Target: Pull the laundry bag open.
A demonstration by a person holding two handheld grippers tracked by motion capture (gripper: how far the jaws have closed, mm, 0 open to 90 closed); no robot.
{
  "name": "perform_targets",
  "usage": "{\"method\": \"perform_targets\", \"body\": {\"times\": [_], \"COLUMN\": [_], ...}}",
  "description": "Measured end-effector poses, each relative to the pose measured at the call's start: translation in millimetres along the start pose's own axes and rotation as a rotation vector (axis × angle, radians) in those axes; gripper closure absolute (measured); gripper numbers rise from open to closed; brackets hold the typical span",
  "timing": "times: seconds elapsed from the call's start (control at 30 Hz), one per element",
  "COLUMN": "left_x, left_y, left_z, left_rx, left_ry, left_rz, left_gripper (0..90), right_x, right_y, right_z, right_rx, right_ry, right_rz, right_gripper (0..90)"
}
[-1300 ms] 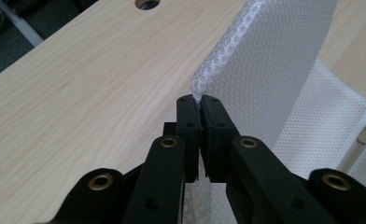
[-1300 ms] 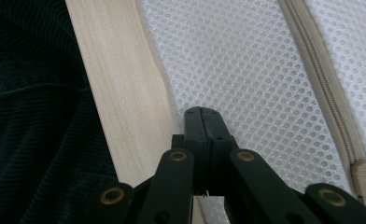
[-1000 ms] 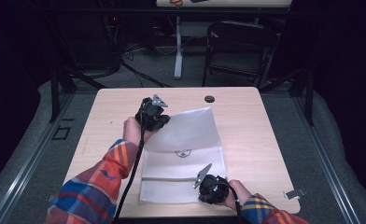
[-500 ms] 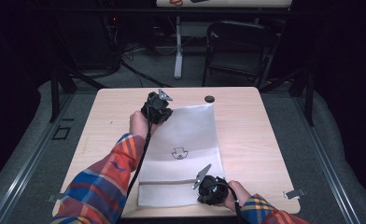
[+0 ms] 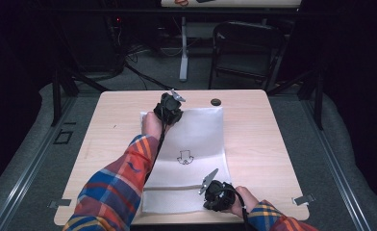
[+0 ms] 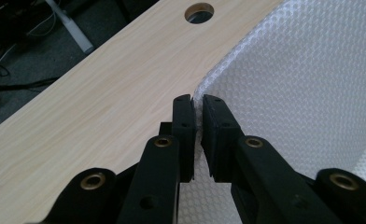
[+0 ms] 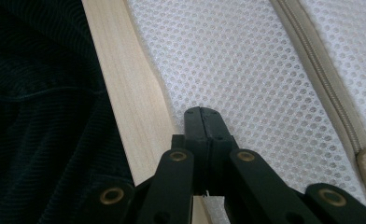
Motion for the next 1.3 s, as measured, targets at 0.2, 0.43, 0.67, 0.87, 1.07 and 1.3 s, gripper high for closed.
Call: {"method": "perform_targets", "body": {"times": [0.2, 0.43, 0.67, 0.87, 1.07, 1.3], "left_x": [-3.5, 0.3, 16.8, 36.2, 55.0, 76.9], "left_y": [-1.3, 3.1, 12.1, 20.3, 32.3, 43.8], "left_z": [3.3, 1.7, -9.6, -24.2, -43.7, -66.4], "left_rx": [-0.005, 0.052, 0.135, 0.189, 0.239, 0.291], "left_ry": [0.012, 0.087, 0.089, 0.078, 0.063, 0.031], "left_rz": [-0.005, -0.021, -0.024, -0.026, -0.041, -0.049], "left_gripper": [71.7, 39.8, 19.0, 11.7, 9.5, 10.6], "right_x": [-0.2, -2.3, -2.9, 3.8, 10.9, 19.0], "right_y": [-0.2, 6.2, 25.1, 38.7, 48.8, 55.5], "right_z": [-0.3, -2.4, -15.1, -31.7, -48.2, -63.6], "right_rx": [0.005, 0.020, 0.016, 0.038, 0.074, 0.132], "right_ry": [-0.008, -0.011, -0.099, -0.183, -0.235, -0.274], "right_rz": [-0.006, -0.034, -0.111, -0.157, -0.184, -0.206], "right_gripper": [90.0, 80.2, 44.5, 23.1, 22.2, 33.9]}}
Point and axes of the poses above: each handheld gripper's, and its own axes: y roughly backward along the jaws, x roughly out of its underside, z roughly to its left, the point moved 8 cm from there along -y, roughly forward along the jaws, and after that the axes turned 5 degrees about z, right-handed, at the moved point
